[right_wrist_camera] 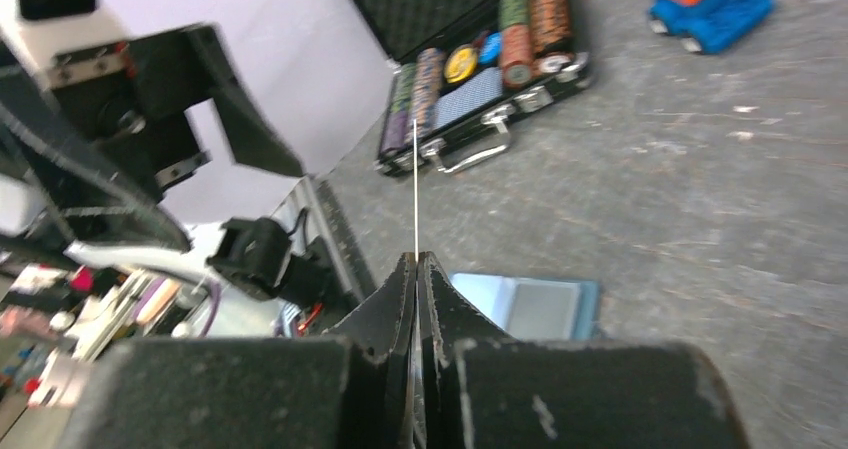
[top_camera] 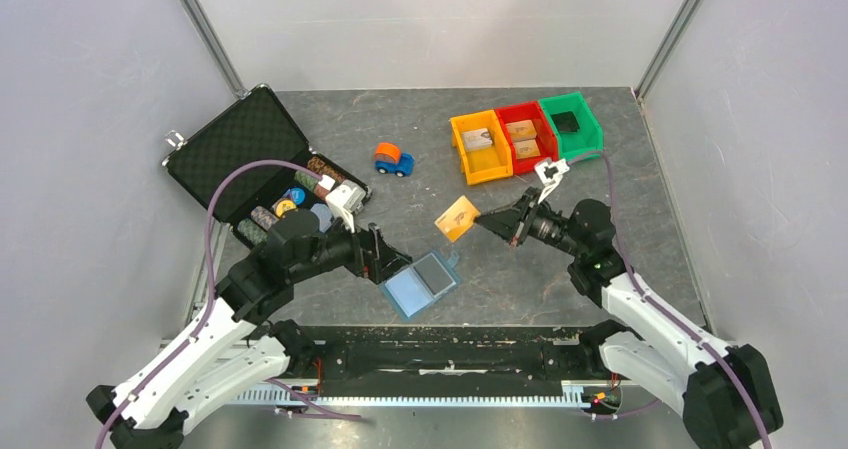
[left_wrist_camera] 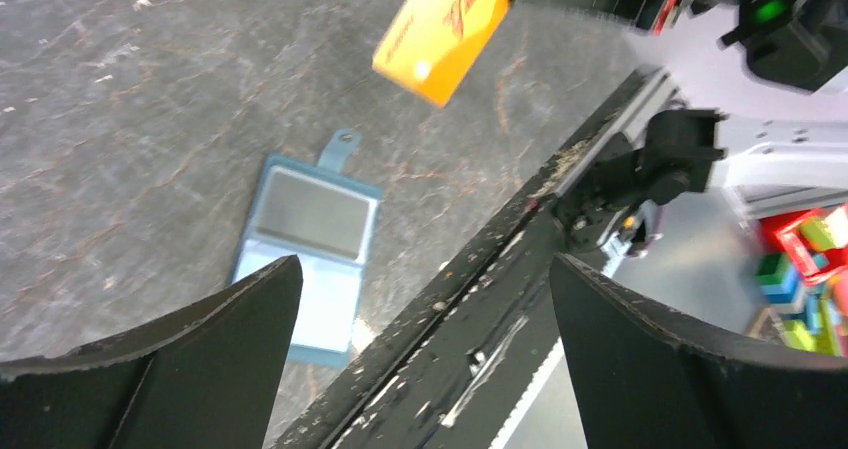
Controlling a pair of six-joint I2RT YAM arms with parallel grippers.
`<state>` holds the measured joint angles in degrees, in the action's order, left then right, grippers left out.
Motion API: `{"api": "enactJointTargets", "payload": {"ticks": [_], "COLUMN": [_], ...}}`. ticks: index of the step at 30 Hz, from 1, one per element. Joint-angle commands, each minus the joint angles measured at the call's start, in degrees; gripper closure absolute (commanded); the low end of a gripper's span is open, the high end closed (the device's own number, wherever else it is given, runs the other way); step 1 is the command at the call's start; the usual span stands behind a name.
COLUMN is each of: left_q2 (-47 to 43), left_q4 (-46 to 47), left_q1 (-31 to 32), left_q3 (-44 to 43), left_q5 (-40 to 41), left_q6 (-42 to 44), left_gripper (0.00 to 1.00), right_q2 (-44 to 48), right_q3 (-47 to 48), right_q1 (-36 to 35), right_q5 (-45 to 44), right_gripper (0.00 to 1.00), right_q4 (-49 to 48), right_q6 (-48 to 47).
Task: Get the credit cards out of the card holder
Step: Place the credit card in the storage box.
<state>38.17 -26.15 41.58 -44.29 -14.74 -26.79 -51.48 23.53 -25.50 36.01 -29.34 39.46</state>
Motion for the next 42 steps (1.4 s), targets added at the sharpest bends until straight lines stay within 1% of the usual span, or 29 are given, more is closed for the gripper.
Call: {"api": "enactJointTargets", "payload": {"ticks": [1,5,8,11,15,19,22,24,26,35,42], "left_q2": [-1.49,-2.87,-4.02,-6.09,-8.88,-8.83,-7.81,-6.67,-5.58,-5.43,-6.48], "left_q4": [-6.06,-9.43,-11.48,-11.43,-8.92,-5.70,-3.29,-3.79,-4.89,-4.97,-3.30], "left_q1": [0.05,0.08,0.08,0.10,0.08,0.08,0.01,0.09,0.08,0.09,0.08], "left_q3": [-1.76,-1.72,-1.76,-1.04,0.69,1.95,3.75,4.22,3.63,3.93,4.35], "left_q5": [4.79,7.76,11.53,11.14,10.18,9.71,6.04,4.44,4.66,4.83,1.13], "left_q6": [8.91,13.21,15.19,15.45,14.12,11.53,11.01,11.82,12.33,12.20,12.42], "left_gripper": [0.00,0.00,0.00,0.00,0.00,0.00,0.00,0.00,0.00,0.00,0.00], "right_q2": [-3.77,-8.08,-12.42,-17.03,-25.45,-32.13,-37.31,-41.24,-44.56,-57.39,-64.46], "right_q3": [4.49,7.61,11.32,16.58,25.27,32.59,37.90,41.02,43.60,53.59,59.16], "right_q1": [4.70,10.78,16.36,20.12,23.47,24.35,24.65,25.03,25.14,25.14,25.12], "right_q5": [-4.35,-9.99,-11.32,-15.82,-16.35,-18.81,-21.61,-23.08,-23.74,-22.57,-20.44], "right_gripper": [1.00,1.00,1.00,1.00,1.00,1.00,1.00,1.00,1.00,1.00,1.00], "right_q4": [4.96,7.40,9.27,12.49,15.28,15.61,15.80,15.85,15.83,16.04,17.25], "right_q6": [-3.62,-5.84,-7.08,-9.53,-10.27,-9.32,-9.23,-9.55,-9.29,-9.83,-9.82]}}
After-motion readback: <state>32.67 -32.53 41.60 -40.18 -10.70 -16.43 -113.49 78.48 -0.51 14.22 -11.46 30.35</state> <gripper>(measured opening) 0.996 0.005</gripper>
